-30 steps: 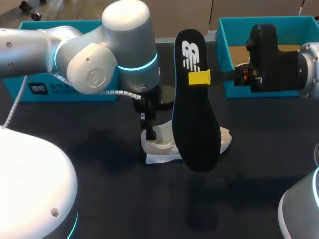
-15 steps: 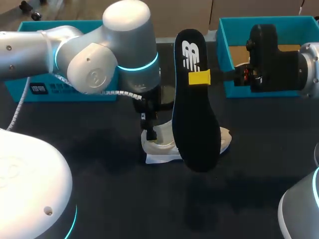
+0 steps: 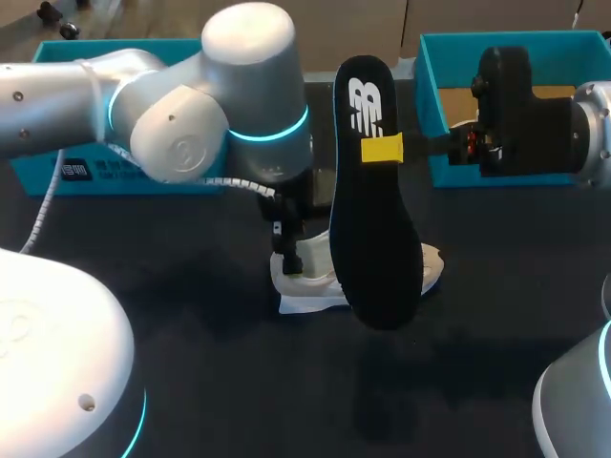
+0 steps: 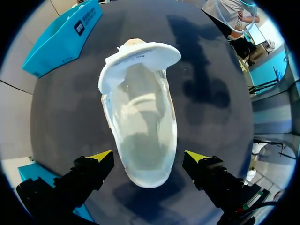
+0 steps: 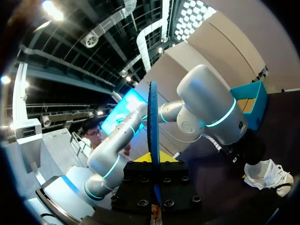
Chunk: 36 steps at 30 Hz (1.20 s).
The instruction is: Take the shoe out of the shoebox, open the shoe tongue, remove and reinsert the insole, then place the shoe into the shoebox
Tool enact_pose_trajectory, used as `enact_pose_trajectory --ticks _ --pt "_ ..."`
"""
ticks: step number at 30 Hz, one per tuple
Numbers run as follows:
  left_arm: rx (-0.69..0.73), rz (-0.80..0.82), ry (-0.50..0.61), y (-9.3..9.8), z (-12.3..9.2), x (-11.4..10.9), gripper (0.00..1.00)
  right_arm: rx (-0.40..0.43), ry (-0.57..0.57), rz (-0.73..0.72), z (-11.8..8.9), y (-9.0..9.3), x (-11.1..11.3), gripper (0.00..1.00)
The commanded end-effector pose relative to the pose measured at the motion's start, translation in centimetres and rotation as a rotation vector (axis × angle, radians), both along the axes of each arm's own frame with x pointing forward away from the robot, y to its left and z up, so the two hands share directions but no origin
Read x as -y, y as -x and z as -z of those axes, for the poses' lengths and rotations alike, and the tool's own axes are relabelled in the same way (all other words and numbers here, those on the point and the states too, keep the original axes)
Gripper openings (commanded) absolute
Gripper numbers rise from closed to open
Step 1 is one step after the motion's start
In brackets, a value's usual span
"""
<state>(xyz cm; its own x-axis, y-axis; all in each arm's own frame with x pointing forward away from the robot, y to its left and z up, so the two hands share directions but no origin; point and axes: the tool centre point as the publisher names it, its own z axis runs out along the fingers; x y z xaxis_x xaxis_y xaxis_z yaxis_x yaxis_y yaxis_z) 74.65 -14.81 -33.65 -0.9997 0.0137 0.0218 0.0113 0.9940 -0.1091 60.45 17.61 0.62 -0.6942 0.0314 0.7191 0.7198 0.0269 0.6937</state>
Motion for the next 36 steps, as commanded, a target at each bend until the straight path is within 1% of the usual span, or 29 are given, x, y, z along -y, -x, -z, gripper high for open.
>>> enact_pose_trajectory --ticks 1,6,21,28,33,36 --pt "0.022 -0.021 -0.015 0.8 -0.3 0.2 1.0 0.0 -0.001 0.0 0.1 -0.1 -0.2 0.0" --pt "0.05 -0.082 -0.04 0.6 0.4 0.3 1.0 0.0 -0.001 0.0 0.1 -0.1 -0.2 0.0" --pt "0.046 -0.078 -0.035 0.6 0.2 0.3 1.0 0.0 -0.001 0.0 0.1 -0.1 -0.2 0.0" --pt "0.072 -0.089 -0.027 -1.2 -1.2 1.2 1.0 0.0 -0.001 0.0 0.1 -0.1 -0.2 0.0" --pt "0.081 -0.086 -0.038 -2.9 -0.8 2.2 1.0 0.0 -0.001 0.0 0.1 -0.1 -0.2 0.0" --pt "0.073 -0.08 -0.041 -3.9 -0.1 2.7 1.0 0.0 -0.001 0.0 0.1 -0.1 -0.2 0.0"
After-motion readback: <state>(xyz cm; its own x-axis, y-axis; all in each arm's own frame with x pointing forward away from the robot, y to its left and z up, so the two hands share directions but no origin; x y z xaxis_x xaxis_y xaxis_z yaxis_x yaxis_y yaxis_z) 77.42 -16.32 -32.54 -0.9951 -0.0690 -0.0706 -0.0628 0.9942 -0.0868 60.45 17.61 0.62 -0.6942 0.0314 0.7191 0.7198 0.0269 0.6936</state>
